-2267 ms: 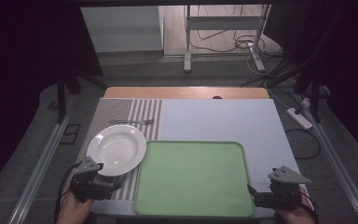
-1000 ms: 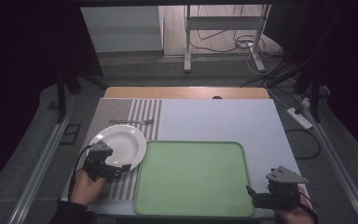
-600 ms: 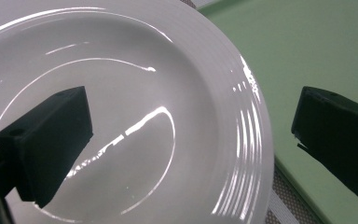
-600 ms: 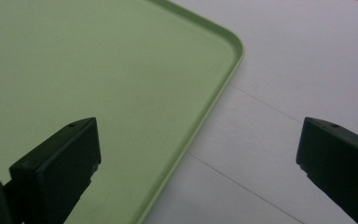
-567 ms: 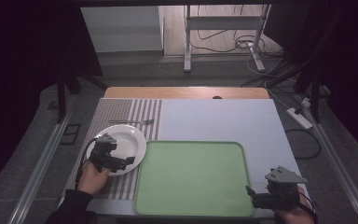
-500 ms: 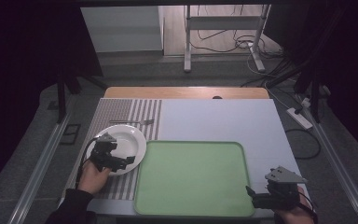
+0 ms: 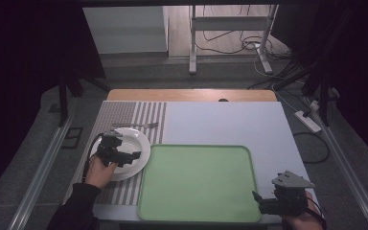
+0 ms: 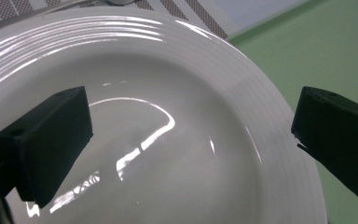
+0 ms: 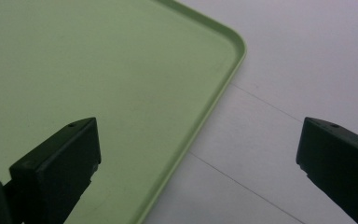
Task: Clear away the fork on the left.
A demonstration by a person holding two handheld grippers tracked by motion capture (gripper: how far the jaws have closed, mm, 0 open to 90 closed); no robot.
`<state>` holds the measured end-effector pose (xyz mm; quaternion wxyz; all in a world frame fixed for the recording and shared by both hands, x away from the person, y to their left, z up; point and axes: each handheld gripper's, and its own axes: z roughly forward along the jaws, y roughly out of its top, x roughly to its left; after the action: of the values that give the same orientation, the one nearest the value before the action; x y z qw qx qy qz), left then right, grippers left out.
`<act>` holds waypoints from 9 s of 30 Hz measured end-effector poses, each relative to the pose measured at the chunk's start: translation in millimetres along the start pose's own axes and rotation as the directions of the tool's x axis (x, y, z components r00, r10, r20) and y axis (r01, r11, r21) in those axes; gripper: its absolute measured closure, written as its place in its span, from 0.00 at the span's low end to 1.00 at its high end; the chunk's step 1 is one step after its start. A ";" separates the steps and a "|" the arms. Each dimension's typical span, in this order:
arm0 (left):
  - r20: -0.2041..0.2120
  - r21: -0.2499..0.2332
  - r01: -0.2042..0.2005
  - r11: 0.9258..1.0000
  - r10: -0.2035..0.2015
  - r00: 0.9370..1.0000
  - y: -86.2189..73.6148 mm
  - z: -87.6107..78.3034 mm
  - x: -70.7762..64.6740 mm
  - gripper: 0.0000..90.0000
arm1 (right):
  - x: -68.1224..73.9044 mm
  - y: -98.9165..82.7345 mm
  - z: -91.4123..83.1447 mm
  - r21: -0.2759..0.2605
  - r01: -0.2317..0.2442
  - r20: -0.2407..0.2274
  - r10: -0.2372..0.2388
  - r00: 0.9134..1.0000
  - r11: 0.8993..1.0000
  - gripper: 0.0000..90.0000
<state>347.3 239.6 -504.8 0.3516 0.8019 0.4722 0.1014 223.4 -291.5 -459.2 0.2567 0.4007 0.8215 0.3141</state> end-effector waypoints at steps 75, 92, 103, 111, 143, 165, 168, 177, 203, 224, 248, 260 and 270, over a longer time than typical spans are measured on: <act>-0.110 0.158 0.057 0.986 -0.040 0.993 82.5 58.2 103.2 0.99 | 1.7 0.4 1.5 0.015 0.025 -0.010 -0.025 1.000 1.000 0.00; -0.195 0.282 0.091 0.955 -0.036 0.980 83.5 66.6 123.0 0.99 | 1.9 -0.1 1.4 0.016 0.030 -0.012 -0.030 0.999 0.999 0.00; -0.066 0.306 0.071 0.949 -0.053 0.996 67.7 52.8 123.1 0.99 | 3.5 0.5 2.7 0.021 0.042 -0.008 -0.042 0.999 0.999 0.00; -0.064 0.297 0.061 0.953 -0.044 0.997 66.0 52.5 120.4 0.99 | 3.6 0.6 2.5 0.023 0.045 -0.009 -0.045 0.999 0.999 0.00; -0.081 0.327 -0.071 0.942 0.103 0.991 95.9 99.5 86.3 0.01 | 3.5 0.2 2.1 0.023 0.048 -0.012 -0.048 0.999 0.999 0.00; 0.016 0.328 -0.086 0.941 0.086 0.996 82.2 63.7 121.8 0.93 | 4.1 0.2 2.4 0.028 0.050 -0.011 -0.049 0.999 0.998 0.00; 0.011 0.327 -0.074 0.942 0.075 0.997 80.7 61.9 124.4 0.94 | 4.0 0.3 2.5 0.029 0.048 -0.011 -0.048 0.999 0.998 0.00; -0.056 0.347 -0.054 0.936 0.078 0.995 79.1 38.3 136.2 0.94 | 3.5 0.4 2.7 0.028 0.045 -0.011 -0.045 0.999 0.999 0.00; 0.016 0.304 -0.049 0.951 0.047 0.999 72.8 -4.2 99.5 0.93 | 2.1 0.3 1.2 0.016 0.026 -0.009 -0.026 1.000 1.000 0.00; 0.110 0.292 -0.108 0.950 0.078 0.991 48.8 0.8 25.6 0.93 | 2.9 0.1 0.6 0.011 0.036 -0.008 -0.036 0.999 0.999 0.00; 0.186 0.284 -0.165 0.944 0.114 0.976 23.9 1.3 -57.8 0.93 | 4.2 -0.1 -0.3 0.003 0.048 -0.004 -0.048 0.999 0.999 0.00; 0.233 0.299 -0.190 0.935 0.121 0.965 10.8 13.6 -101.1 0.93 | 4.4 0.0 0.2 0.003 0.052 -0.005 -0.052 0.999 0.999 0.00; 0.252 0.357 -0.223 0.907 0.136 0.958 -1.0 30.2 -123.7 0.93 | 4.2 0.3 0.4 0.007 0.052 -0.007 -0.052 0.999 0.999 0.00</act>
<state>295.6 123.2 -506.6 0.2280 0.9014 0.3645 -0.0502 221.4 -287.8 -460.0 0.2607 0.3792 0.8335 0.3059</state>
